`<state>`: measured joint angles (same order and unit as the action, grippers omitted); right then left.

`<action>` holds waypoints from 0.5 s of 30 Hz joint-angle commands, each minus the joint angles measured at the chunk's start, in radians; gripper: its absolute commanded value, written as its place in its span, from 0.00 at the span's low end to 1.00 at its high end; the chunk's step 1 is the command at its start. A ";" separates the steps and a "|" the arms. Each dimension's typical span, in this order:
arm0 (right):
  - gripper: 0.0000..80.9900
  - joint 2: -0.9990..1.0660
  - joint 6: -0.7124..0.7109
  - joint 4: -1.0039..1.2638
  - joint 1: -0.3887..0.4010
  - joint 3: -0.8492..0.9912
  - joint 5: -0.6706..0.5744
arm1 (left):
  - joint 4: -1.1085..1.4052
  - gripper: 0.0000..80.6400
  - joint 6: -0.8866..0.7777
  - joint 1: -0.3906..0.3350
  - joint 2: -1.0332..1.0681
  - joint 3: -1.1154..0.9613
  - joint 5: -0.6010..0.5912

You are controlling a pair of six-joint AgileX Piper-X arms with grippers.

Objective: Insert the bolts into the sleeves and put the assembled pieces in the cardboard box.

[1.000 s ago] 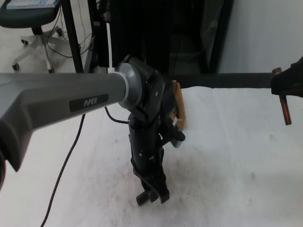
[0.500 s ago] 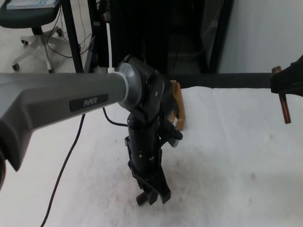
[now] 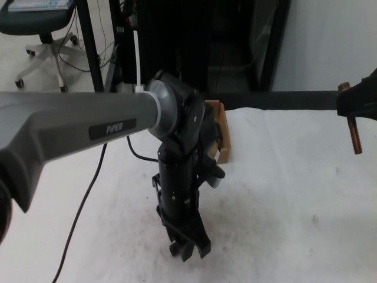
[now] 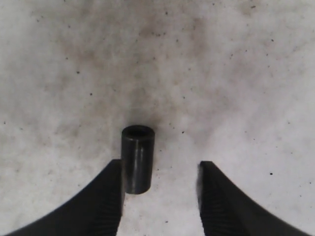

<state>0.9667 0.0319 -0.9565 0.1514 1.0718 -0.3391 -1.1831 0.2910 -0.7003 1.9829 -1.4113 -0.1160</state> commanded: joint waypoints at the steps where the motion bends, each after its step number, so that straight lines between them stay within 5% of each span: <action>1: 0.01 -0.008 -0.003 0.014 -0.003 0.002 -0.012 | -0.029 0.55 -0.015 -0.001 0.009 -0.006 0.010; 15: 0.01 -0.008 -0.003 0.014 -0.003 0.002 -0.012 | 0.001 0.55 -0.015 0.001 0.009 -0.006 0.033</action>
<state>0.9667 0.0319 -0.9565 0.1514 1.0718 -0.3391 -1.1870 0.2844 -0.7003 1.9912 -1.4113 -0.0982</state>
